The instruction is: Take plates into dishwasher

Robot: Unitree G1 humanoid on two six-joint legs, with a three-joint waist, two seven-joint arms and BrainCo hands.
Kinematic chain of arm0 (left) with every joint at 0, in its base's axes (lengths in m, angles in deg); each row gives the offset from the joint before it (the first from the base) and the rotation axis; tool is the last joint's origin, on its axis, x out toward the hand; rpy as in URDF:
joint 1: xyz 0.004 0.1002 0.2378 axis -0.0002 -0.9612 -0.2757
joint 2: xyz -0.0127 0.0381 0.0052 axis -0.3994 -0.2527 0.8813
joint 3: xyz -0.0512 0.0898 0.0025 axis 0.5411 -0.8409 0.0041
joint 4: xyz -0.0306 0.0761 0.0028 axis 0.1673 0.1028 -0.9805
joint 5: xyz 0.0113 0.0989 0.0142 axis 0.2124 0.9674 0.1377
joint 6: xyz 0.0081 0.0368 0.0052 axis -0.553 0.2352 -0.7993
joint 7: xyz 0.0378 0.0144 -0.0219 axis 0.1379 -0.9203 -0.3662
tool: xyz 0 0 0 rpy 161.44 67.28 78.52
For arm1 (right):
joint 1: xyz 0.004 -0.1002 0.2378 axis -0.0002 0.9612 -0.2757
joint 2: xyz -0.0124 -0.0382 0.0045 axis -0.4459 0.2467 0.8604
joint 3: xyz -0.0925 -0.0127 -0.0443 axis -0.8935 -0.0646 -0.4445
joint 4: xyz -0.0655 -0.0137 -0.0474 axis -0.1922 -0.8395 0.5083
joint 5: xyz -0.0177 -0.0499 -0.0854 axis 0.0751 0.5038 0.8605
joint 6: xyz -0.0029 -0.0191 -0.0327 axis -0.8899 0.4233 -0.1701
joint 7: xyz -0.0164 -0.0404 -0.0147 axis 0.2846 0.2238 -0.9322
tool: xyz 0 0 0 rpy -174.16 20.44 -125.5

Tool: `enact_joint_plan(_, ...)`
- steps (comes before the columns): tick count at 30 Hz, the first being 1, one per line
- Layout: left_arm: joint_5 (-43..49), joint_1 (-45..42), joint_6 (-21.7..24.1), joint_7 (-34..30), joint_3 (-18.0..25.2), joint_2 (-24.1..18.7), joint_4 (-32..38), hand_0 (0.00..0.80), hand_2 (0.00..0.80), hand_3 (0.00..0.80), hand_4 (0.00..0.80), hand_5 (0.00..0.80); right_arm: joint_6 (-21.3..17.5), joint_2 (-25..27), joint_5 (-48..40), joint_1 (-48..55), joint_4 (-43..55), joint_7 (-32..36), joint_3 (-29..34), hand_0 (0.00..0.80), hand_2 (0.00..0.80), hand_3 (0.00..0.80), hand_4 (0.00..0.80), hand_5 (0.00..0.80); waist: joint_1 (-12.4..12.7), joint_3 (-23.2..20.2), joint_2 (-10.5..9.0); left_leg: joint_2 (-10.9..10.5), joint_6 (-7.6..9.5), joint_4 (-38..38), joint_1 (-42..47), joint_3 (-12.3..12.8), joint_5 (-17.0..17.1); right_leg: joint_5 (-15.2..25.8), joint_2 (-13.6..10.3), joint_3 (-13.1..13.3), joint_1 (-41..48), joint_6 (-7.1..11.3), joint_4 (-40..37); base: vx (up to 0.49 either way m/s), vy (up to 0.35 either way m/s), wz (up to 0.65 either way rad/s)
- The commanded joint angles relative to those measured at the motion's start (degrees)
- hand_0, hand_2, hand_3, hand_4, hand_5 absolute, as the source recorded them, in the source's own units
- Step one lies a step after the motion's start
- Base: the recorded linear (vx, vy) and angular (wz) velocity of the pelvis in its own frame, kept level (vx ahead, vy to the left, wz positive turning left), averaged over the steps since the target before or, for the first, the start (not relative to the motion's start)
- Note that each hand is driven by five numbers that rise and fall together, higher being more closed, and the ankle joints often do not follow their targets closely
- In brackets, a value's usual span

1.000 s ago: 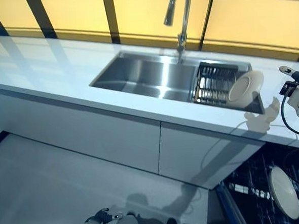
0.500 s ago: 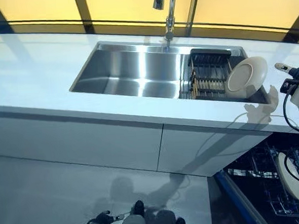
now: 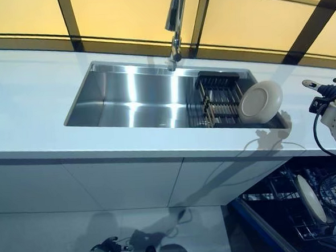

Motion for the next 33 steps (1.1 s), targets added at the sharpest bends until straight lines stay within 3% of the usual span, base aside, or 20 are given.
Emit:
enact_joint_plan(1, 2.69, -0.29, -0.58, -0.23, 1.69, 0.67, -0.97, 0.000, 0.000, 0.000, 0.000, 0.000, -0.53, 2.58, 2.10, -4.99, 2.52, 1.66, -2.17, 0.000, 0.000, 0.000, 0.000, 0.000, -0.14, -0.50, 0.36, -2.01, -3.10, -0.17, -2.08, -3.70, -1.88, 9.50, -1.19, -2.38, -2.98, 1.61, -4.31, 0.039, -0.050, -0.30)
enact_joint_plan(5, 3.12, 0.33, -1.08, 0.29, 2.62, 0.66, -0.27, 0.000, 0.000, 0.000, 0.000, 0.000, 1.09, 2.43, 1.01, -5.25, 3.25, 2.87, -2.84, 0.000, 0.000, 0.000, 0.000, 0.000, -1.33, 0.56, -0.87, -2.72, -3.19, -0.17, -0.56, -4.35, -4.01, 13.33, 0.78, -1.60, -7.77, 3.01, -9.03, 0.050, -0.073, -0.15)
enact_joint_plan(11, 3.86, 1.20, -1.08, -0.15, 1.81, 0.81, -0.43, 0.000, 0.000, 0.000, 0.000, 0.000, 2.59, 1.62, 1.06, -4.69, 3.62, 5.84, -3.39, 0.000, 0.000, 0.000, 0.000, 0.000, -2.78, 1.44, -1.00, -3.09, -2.67, -0.17, 1.55, -6.80, -5.20, 14.47, 2.30, 0.55, -10.31, 3.08, -9.73, 0.073, -0.076, 0.27)
enact_joint_plan(17, 4.84, 1.24, -0.15, -1.00, 1.57, 0.96, -1.67, 0.000, 0.000, 0.000, 0.000, 0.000, 2.41, 0.90, 0.45, -3.44, 2.87, 6.95, -3.13, 0.000, 0.000, 0.000, 0.000, 0.000, -2.81, 0.80, -1.52, -2.74, -2.88, -0.17, 2.52, -7.41, -5.54, 13.62, 2.79, 1.03, -7.21, 3.01, -10.32, 0.079, -0.147, -0.01)
enact_joint_plan(25, 5.96, 0.79, 1.00, -1.36, 0.12, 1.55, -1.85, 0.000, 0.000, 0.000, 0.000, 0.000, 2.14, -1.53, 1.21, -2.83, 2.90, 7.36, -3.12, 0.000, 0.000, 0.000, 0.000, 0.000, -2.21, 0.16, -1.17, -1.22, -3.67, -0.17, 2.97, -7.15, -5.30, 8.43, 4.63, 0.10, -2.81, 2.10, -12.60, 0.057, -0.125, 0.09)
enact_joint_plan(33, 6.51, -0.20, 1.89, -1.26, -0.64, 1.89, -1.61, 0.000, 0.000, 0.000, 0.000, 0.000, 1.66, -3.12, 1.31, -3.09, 3.22, 6.54, -3.90, 0.000, 0.000, 0.000, 0.000, 0.000, -2.02, 0.56, -0.80, -0.75, -4.20, -0.17, 2.93, -6.65, -5.24, 7.36, 5.37, 0.01, -1.67, 1.40, -13.34, 0.020, -0.067, 0.06)
